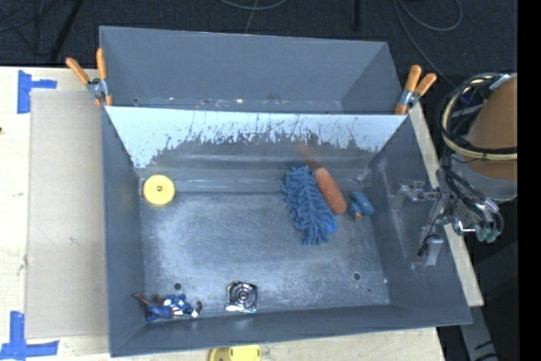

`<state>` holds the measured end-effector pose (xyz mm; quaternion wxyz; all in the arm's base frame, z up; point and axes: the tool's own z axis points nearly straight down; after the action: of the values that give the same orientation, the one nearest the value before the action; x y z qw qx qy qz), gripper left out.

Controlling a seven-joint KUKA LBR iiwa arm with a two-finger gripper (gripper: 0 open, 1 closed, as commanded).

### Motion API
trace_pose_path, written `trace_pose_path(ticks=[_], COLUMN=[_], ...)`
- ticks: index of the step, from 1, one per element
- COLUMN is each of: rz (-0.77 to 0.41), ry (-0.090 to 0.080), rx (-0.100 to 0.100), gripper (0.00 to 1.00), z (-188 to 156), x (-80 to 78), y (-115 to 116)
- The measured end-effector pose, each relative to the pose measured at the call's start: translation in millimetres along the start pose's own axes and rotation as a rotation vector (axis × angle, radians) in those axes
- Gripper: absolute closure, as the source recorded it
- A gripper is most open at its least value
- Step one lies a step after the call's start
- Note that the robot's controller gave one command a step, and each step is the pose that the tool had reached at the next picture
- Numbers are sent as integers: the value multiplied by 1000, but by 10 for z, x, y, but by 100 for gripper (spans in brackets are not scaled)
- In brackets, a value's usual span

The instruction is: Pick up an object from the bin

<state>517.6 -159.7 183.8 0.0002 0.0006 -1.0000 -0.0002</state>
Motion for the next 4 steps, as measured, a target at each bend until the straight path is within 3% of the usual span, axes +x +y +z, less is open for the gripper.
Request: trace_pose_path(ticks=[1, 2, 3, 4], rz=[-12, -31, 44, 43], ry=[-1, -5, -1, -1], rx=[1, 0, 0, 0], gripper=[0, 0, 100, 0], z=[-113, -262, 381, 380], x=[-449, -533, -813, -813], y=[215, 353, 742, 743])
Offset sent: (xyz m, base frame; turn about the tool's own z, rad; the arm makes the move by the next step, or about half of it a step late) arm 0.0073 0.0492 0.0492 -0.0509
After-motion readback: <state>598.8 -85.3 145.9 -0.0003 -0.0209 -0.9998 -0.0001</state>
